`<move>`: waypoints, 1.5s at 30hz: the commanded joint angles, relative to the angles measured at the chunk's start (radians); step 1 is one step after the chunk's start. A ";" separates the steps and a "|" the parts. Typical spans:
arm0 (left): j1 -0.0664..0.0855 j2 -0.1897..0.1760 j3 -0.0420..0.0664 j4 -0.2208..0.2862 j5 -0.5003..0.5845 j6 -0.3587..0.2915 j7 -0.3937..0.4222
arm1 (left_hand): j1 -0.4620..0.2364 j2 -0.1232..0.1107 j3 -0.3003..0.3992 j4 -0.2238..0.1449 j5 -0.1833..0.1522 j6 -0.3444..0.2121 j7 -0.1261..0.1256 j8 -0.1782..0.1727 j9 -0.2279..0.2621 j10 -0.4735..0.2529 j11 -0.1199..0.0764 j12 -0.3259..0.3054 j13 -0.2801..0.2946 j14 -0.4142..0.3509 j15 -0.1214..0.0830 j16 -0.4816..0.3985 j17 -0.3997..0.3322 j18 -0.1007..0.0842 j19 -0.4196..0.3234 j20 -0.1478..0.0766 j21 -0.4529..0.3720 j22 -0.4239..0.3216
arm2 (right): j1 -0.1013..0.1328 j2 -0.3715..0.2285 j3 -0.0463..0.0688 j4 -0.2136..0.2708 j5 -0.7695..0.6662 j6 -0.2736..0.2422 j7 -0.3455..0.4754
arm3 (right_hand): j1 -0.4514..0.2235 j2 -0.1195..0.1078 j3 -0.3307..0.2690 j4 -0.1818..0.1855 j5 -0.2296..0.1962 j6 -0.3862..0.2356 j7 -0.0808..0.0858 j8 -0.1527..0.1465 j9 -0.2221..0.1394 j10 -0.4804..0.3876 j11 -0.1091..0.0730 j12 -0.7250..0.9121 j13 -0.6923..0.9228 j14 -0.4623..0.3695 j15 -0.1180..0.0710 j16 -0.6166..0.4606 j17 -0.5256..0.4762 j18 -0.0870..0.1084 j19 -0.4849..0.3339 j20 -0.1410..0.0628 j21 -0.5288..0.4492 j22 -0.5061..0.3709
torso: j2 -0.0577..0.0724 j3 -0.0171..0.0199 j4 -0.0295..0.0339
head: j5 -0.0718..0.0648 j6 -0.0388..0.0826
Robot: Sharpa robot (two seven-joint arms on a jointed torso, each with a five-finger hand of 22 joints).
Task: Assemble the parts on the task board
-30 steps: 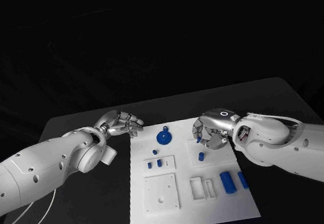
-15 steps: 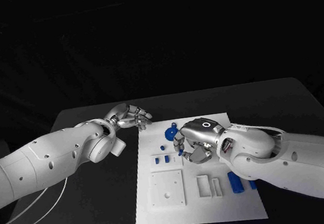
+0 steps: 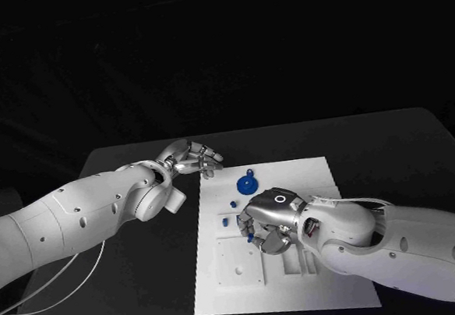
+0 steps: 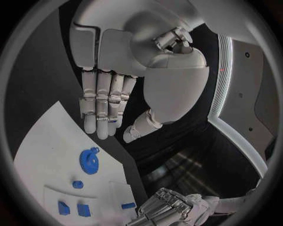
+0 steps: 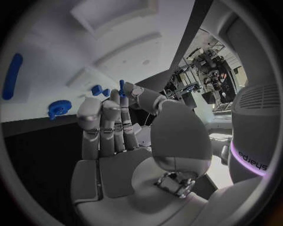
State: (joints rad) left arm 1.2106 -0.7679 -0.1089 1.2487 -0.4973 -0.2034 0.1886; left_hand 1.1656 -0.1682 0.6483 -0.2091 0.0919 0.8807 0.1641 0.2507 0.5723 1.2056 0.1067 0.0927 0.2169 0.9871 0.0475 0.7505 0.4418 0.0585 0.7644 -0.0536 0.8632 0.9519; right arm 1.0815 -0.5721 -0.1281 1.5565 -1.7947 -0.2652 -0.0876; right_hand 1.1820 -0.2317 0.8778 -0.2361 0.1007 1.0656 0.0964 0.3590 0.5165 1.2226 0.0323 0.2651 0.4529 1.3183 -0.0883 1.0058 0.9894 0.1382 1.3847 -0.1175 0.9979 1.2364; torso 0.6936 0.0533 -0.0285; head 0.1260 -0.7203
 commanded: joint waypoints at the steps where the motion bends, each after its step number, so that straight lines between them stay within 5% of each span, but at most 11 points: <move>1: 0.002 0.004 0.001 0.006 0.028 0.001 0.016 | -0.005 0.006 0.004 -0.003 0.007 -0.008 0.000 0.006 -0.002 -0.005 0.005 0.006 -0.002 -0.015 0.003 -0.006 -0.003 0.016 -0.013 0.003 -0.013 0.000 | -0.009 0.008 -0.004 0.001 -0.044 0.038 -0.020 | -0.006 0.003 -0.001 -0.005 0.005 0.005 0.000 0.004 0.001 0.071 -0.015 -0.007 0.001 -0.007 -0.004 0.000 0.001 0.124 -0.002 -0.007 0.007 0.001 | 0.000 0.0015 -0.0008 | 0.005 -0.003; 14: 0.002 0.006 0.001 0.013 0.033 0.009 0.015 | -0.008 0.007 0.007 -0.003 0.006 -0.010 0.001 0.009 -0.003 -0.006 0.006 0.007 -0.005 -0.034 0.015 -0.025 -0.012 0.014 -0.029 0.014 -0.028 -0.004 | -0.033 0.022 -0.007 -0.008 -0.084 0.063 -0.061 | -0.007 0.004 -0.002 -0.008 0.006 0.007 -0.001 0.004 0.002 0.073 -0.015 -0.008 0.003 -0.006 -0.005 0.001 0.002 0.124 -0.001 -0.007 0.008 0.002 | 0.000 0.0012 0.0000 | 0.012 -0.007; 35: 0.002 0.007 0.001 0.010 0.033 0.019 0.012 | -0.009 0.007 0.007 -0.002 0.006 -0.011 0.001 0.009 -0.004 -0.006 0.006 0.008 -0.005 -0.034 0.015 -0.026 -0.013 0.015 -0.029 0.015 -0.029 -0.004 | -0.037 0.033 -0.011 -0.030 -0.107 0.087 -0.072 | -0.009 0.005 -0.002 -0.010 0.008 0.007 -0.001 0.004 0.003 0.073 -0.015 -0.009 0.005 -0.006 -0.005 0.001 0.002 0.124 -0.001 -0.008 0.009 0.004 | 0.000 0.0004 -0.0005 | 0.015 -0.013; 45: 0.002 0.007 0.001 0.010 0.033 0.020 0.011 | -0.009 0.008 0.007 -0.002 0.006 -0.011 0.001 0.009 -0.004 -0.006 0.006 0.008 -0.005 -0.033 0.016 -0.027 -0.013 0.015 -0.029 0.016 -0.030 -0.004 | -0.039 0.046 -0.035 -0.031 -0.124 0.078 -0.064 | -0.009 0.004 -0.001 -0.012 0.008 0.007 -0.001 0.004 0.003 0.073 -0.016 -0.010 0.006 -0.005 -0.005 0.001 0.003 0.124 -0.001 -0.008 0.009 0.004 | 0.000 0.0004 -0.0004 | 0.014 -0.014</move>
State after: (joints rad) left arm 1.2110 -0.7630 -0.1089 1.2568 -0.4719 -0.1962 0.1896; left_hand 1.1618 -0.1644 0.6510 -0.2118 0.0919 0.8770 0.1677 0.2550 0.5700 1.2020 0.1104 0.0965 0.2127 0.9602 0.0635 0.7272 0.4307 0.0538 0.7432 -0.0394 0.8399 0.9491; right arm 1.0462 -0.5268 -0.1586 1.5279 -1.8990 -0.2051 -0.1513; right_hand 1.1820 -0.2318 0.8776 -0.2417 0.1047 1.0654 0.0962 0.3557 0.5189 1.2282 0.0267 0.2605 0.4592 1.3216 -0.0919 1.0057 0.9910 0.1381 1.3843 -0.1215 1.0015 1.2391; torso 0.6935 0.0539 -0.0292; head 0.1411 -0.7344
